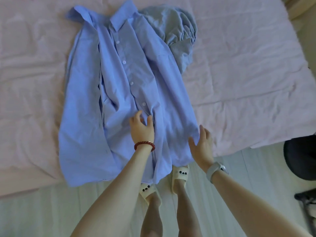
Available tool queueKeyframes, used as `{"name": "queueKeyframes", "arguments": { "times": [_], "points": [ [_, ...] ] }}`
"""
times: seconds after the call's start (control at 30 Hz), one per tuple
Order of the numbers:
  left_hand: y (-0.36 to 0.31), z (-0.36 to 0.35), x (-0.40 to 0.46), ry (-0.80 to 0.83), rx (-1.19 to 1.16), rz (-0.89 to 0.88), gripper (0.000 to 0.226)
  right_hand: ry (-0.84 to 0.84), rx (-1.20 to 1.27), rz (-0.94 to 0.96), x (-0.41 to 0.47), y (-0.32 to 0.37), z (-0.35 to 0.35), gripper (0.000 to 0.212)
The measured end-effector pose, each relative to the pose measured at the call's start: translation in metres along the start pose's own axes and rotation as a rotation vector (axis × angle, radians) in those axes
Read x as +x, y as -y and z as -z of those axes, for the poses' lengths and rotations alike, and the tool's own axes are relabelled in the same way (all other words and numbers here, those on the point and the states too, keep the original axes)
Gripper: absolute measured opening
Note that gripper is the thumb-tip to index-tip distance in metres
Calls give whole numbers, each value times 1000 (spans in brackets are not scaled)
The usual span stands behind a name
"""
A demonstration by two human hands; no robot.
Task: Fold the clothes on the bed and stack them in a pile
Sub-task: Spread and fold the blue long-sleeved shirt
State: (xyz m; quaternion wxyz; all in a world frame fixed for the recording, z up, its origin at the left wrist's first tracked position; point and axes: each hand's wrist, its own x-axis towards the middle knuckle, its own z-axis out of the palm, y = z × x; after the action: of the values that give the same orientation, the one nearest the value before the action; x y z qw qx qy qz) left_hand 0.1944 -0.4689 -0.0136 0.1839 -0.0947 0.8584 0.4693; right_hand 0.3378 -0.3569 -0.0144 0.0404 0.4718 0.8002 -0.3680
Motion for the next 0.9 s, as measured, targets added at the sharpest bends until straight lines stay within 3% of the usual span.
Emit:
{"name": "queueKeyframes", "arguments": {
  "times": [0.07,0.17,0.3,0.43,0.57,0.77,0.9],
  "points": [
    [4,-4,6,129,42,66,31,35,50,-132,21,0,-3,53],
    [5,-1,7,212,-36,114,15,137,171,-214,36,2,-3,13],
    [-9,9,-4,118,-20,80,8,1,175,-20,40,-4,29,37],
    [-35,12,-25,7,105,79,20,-112,136,77,61,2,107,33],
    [-84,-7,-34,112,324,-152,52,-73,-51,220,102,21,194,8],
    [-178,-82,-10,282,557,-492,60,-259,-592,388,194,55,299,19],
    [-223,-150,35,272,792,-616,62,-170,-754,427,283,48,318,30]
  ]
}}
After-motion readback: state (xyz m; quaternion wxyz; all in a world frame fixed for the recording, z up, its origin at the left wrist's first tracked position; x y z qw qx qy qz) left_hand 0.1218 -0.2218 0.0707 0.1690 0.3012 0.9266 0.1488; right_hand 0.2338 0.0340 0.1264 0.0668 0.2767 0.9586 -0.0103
